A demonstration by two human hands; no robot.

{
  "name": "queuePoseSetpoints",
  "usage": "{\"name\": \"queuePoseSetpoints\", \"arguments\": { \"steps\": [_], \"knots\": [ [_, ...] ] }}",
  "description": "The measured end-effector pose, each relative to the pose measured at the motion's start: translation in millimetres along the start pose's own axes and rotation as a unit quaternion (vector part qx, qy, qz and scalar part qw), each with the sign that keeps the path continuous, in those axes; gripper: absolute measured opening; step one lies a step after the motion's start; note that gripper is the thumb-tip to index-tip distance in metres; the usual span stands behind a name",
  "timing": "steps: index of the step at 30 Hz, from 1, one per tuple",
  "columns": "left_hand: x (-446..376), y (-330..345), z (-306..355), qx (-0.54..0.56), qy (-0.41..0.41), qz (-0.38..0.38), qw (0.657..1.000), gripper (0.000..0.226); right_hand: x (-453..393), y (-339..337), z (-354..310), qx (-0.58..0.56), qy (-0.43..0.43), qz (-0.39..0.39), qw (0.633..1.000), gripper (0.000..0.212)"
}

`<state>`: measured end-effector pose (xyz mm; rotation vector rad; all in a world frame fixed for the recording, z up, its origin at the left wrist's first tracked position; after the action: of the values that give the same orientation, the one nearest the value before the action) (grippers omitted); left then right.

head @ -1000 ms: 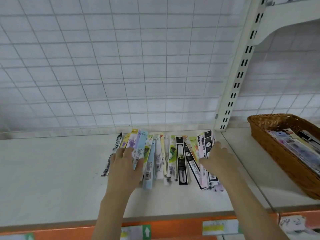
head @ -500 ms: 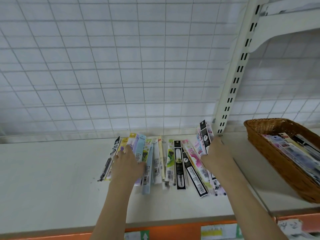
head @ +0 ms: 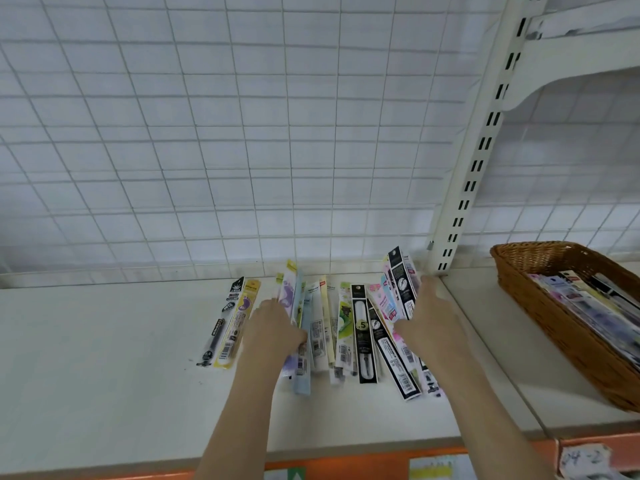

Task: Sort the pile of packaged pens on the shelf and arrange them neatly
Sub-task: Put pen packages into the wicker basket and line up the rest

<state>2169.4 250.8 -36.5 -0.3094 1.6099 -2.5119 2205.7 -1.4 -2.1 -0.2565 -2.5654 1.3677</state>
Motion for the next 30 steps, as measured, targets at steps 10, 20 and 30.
{"name": "queuePoseSetpoints", "arguments": {
  "steps": [10,20,30],
  "knots": [
    [14.2,-2.0,17.2,-0.018,-0.017,0.064,0.998,0.027,7.3,-3.4,-2.4,0.053,-0.041,0.031,0.997,0.055],
    [41.9,-20.4,9.1,0.123,0.008,0.178,0.976,0.042,20.9,-17.2,-0.3,-0.049,-0.096,0.04,0.993,0.059],
    [69.1,-48.7,15.3,0.198,0.051,0.267,0.942,0.042,29.5,-46.8,1.4,-0.149,-0.146,0.021,0.978,0.057]
  ]
}}
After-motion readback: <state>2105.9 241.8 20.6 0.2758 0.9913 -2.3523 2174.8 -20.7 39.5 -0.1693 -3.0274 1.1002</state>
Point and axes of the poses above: each hand's wrist, its own x-axis away from the middle knuckle, its own y-axis out of the palm, z = x × y, the point moved 10 cm from there along -x, towards the middle knuckle, and after that the axes turned 12 degrees about y, right-handed, at the moved point
